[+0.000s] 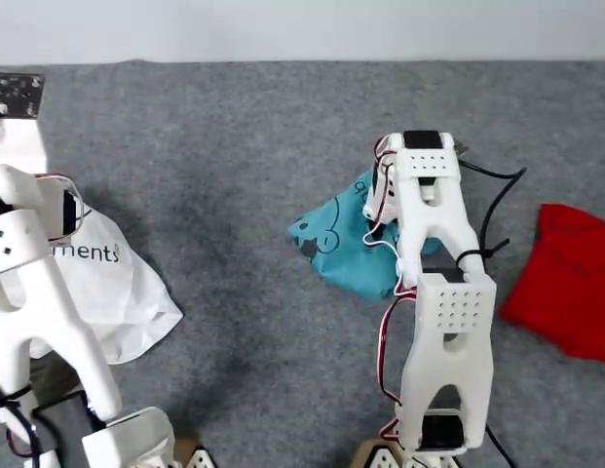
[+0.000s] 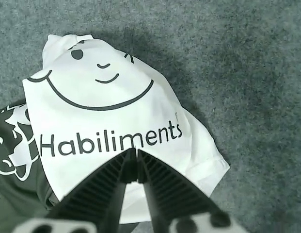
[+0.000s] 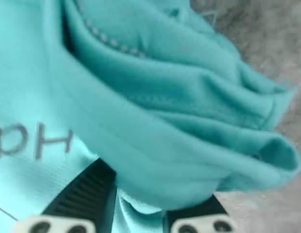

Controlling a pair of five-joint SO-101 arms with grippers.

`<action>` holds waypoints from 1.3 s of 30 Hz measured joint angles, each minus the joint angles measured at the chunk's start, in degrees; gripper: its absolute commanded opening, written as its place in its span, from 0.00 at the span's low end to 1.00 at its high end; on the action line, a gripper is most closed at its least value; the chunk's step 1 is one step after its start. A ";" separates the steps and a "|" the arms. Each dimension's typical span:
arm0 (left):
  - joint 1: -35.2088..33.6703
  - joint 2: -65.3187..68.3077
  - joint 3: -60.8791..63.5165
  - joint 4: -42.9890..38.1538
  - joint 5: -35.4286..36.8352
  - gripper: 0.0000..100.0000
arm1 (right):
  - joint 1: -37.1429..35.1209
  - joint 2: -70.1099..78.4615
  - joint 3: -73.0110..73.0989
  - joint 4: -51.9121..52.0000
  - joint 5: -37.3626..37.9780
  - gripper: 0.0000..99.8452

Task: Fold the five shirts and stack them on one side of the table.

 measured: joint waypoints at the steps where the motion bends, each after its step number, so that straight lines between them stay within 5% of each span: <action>1: 0.00 0.00 0.00 0.00 0.00 0.00 | 0.26 -0.79 -0.09 1.41 1.67 0.01; 25: 0.00 0.00 0.00 0.00 0.00 0.00 | 26.11 -20.31 -0.09 4.31 47.82 0.01; 39: 0.00 0.00 0.00 0.00 0.00 0.00 | 33.67 -25.14 -0.09 -2.46 59.78 0.01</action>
